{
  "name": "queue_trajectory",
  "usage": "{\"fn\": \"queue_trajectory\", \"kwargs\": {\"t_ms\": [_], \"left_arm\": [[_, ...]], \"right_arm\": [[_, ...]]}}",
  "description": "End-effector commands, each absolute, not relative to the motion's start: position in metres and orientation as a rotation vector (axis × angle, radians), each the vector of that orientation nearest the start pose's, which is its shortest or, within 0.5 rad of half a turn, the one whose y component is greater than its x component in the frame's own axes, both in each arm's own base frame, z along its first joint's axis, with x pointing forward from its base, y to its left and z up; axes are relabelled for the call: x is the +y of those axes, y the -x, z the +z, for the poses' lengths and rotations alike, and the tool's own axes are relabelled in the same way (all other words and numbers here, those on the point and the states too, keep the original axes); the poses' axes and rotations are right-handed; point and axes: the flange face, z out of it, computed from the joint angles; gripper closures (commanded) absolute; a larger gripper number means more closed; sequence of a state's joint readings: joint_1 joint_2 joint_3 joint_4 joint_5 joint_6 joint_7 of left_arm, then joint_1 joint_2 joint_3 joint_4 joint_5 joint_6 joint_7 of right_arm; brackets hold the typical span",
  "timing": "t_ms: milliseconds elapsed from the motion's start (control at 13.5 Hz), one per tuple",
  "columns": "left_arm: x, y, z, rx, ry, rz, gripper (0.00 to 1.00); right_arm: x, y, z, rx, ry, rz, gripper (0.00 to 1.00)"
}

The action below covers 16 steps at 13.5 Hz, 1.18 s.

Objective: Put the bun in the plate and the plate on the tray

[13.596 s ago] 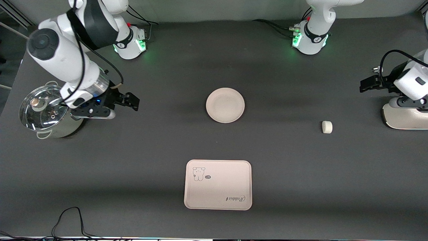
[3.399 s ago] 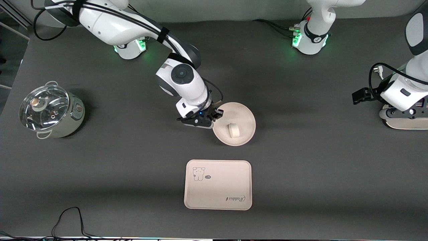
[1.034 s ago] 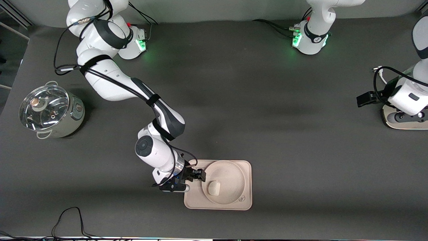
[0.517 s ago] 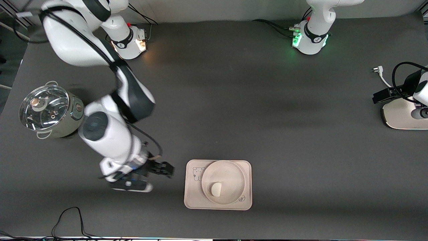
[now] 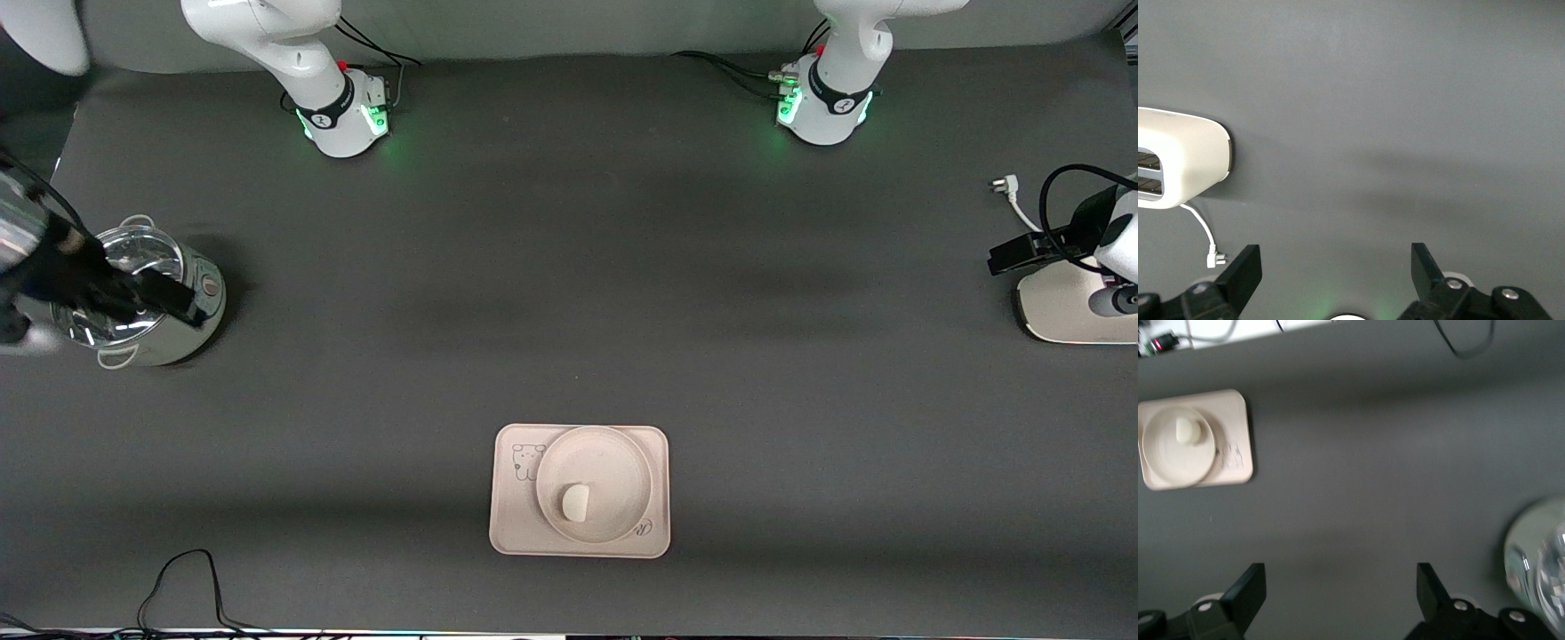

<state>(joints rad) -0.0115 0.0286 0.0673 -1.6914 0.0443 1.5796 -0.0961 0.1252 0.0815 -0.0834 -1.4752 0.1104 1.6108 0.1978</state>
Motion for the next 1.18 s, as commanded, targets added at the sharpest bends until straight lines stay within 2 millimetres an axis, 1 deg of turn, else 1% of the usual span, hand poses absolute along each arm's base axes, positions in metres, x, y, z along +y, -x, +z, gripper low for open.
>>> {"fn": "queue_trajectory", "kwargs": {"t_ms": [0, 74, 148, 296, 517, 739, 813, 1108], "left_arm": [[0.034, -0.550, 0.559, -0.235, 3.079, 0.219, 0.00], [0.034, -0.550, 0.559, -0.235, 3.079, 0.217, 0.00], [0.034, -0.551, 0.559, -0.235, 3.079, 0.219, 0.00], [0.034, -0.551, 0.558, -0.235, 3.079, 0.221, 0.00], [0.032, -0.549, 0.561, -0.238, 3.077, 0.228, 0.00], [0.029, -0.551, 0.558, -0.228, 3.077, 0.237, 0.00], [0.032, -0.550, 0.559, -0.206, 3.084, 0.236, 0.00], [0.034, -0.548, 0.563, -0.204, 3.089, 0.228, 0.00]], "right_arm": [[0.037, -0.549, 0.606, 0.301, 3.041, 0.034, 0.00], [0.033, -0.538, 0.602, 0.307, 3.043, 0.040, 0.00], [0.035, -0.528, 0.602, 0.301, 3.043, 0.036, 0.00], [0.031, -0.518, 0.603, 0.320, 3.045, 0.037, 0.00], [0.030, -0.516, 0.596, 0.326, 3.047, 0.060, 0.00], [0.025, -0.516, 0.595, 0.343, 3.046, 0.061, 0.00], [0.035, -0.516, 0.595, 0.316, 3.051, 0.060, 0.00], [0.042, -0.520, 0.592, 0.296, 3.053, 0.042, 0.00]]}}
